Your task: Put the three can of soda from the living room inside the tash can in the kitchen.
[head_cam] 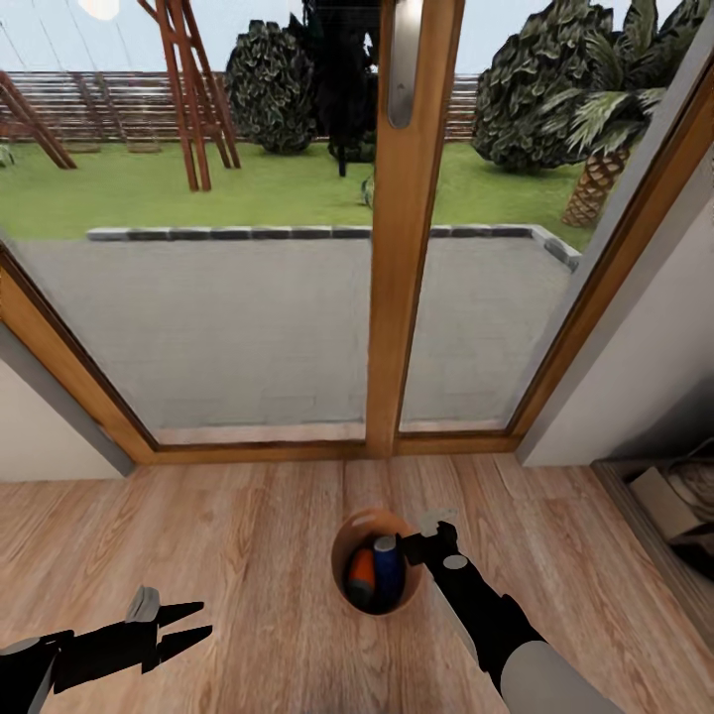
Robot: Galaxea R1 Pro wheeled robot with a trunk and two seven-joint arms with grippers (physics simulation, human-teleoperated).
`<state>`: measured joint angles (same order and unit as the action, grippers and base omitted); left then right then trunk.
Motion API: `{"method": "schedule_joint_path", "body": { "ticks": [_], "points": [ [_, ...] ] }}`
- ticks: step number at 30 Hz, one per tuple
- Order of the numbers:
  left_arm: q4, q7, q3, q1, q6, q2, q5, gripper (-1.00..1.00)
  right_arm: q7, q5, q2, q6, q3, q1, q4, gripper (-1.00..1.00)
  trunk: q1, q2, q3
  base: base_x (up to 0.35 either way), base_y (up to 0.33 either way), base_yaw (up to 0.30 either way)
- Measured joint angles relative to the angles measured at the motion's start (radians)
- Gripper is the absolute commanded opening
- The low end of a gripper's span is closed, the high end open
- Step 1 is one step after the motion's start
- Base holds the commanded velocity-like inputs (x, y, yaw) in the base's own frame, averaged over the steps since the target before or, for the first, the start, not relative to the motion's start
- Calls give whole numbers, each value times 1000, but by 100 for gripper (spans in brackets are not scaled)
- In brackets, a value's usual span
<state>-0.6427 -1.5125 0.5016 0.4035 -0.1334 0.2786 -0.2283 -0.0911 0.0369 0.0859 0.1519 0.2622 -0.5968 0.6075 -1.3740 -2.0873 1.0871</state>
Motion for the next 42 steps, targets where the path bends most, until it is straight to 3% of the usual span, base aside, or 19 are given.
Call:
{"method": "schedule_joint_path", "body": {
  "ticks": [42],
  "points": [
    [-1, 0, 0, 0, 0, 0, 0, 100, -1, 0, 0, 0, 0, 0, 0, 100, 161, 294, -132, 0, 0, 0]
  ]
}}
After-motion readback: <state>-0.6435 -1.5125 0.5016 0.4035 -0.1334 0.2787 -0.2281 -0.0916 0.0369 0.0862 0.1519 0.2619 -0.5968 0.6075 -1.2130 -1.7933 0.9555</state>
